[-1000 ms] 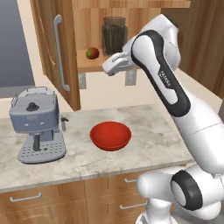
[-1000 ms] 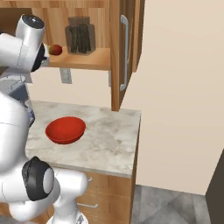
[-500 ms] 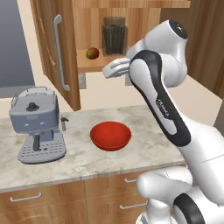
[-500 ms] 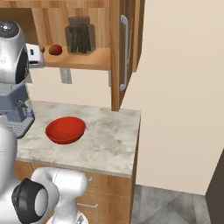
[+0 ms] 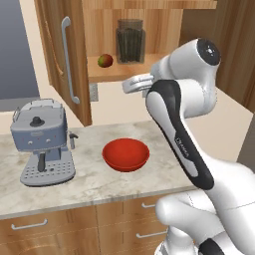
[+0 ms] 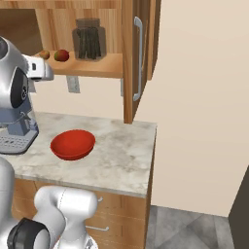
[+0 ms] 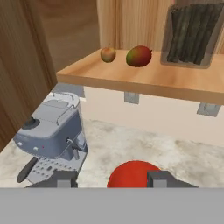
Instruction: Open the cabinet. Pick the apple and mango from the cabinet and place them into the bowl. Then close the cabinet.
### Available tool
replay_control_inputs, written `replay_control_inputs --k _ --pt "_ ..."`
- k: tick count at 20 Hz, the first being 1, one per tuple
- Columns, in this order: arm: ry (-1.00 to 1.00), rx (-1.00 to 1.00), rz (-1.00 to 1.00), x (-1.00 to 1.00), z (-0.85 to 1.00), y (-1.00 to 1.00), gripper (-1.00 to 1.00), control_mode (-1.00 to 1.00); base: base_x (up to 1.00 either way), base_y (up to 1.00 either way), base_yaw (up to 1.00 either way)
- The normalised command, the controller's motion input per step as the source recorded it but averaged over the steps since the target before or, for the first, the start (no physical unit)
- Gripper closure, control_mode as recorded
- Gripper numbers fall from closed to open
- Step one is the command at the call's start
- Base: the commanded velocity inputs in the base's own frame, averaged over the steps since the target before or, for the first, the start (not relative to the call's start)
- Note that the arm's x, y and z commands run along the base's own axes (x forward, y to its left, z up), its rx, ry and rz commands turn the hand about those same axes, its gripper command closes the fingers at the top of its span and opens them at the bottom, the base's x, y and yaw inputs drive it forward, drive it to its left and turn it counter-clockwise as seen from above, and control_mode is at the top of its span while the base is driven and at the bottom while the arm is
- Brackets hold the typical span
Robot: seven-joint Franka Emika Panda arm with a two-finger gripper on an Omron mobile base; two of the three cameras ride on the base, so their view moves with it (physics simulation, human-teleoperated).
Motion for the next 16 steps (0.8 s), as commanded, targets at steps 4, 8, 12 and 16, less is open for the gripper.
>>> replay_control_inputs --k 4,8,12,16 --pt "0.0 0.0 -0.06 0.0 0.0 -0.16 -1.0 -1.0 0.0 0.0 0.0" --pt "0.0 0.03 0.0 0.08 0.0 -0.03 -1.0 -1.0 0.0 0.0 0.0" --pt "0.0 0.03 -0.02 0.11 0.05 0.0 -1.0 -1.0 0.0 0.0 0.0" --pt "0.02 0.02 -0.09 0.17 0.17 0.0 -1.0 -1.0 0.0 0.0 0.0"
